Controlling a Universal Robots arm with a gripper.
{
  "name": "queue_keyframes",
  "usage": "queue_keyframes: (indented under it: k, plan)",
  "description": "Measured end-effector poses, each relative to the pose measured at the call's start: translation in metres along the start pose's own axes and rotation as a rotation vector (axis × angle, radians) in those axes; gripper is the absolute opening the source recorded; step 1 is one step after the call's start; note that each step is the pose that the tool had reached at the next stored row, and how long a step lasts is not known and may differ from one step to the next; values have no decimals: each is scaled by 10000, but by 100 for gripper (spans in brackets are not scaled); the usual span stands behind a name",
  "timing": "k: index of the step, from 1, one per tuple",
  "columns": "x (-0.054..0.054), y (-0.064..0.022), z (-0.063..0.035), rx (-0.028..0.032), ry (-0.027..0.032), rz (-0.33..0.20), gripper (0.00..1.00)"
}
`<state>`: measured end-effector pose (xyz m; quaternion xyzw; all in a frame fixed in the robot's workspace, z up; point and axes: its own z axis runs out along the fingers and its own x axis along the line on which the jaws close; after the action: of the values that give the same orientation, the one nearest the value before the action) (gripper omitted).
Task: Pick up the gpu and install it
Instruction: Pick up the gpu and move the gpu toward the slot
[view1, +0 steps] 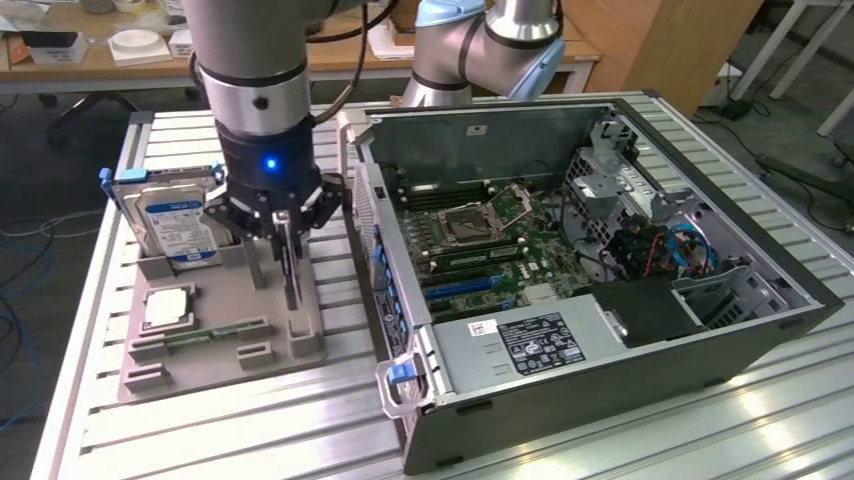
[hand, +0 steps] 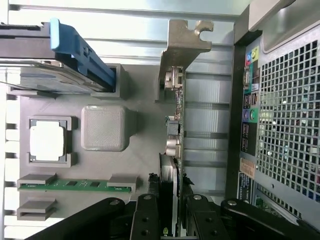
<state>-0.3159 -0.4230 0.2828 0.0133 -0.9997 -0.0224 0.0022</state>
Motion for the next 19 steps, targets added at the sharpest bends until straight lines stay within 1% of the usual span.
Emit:
queue_keyframes:
  k: [5,19]
  plan:
    - [1,9,-188,-1,0,0,27]
    - [3,29,-667,-7,-1,-1,27]
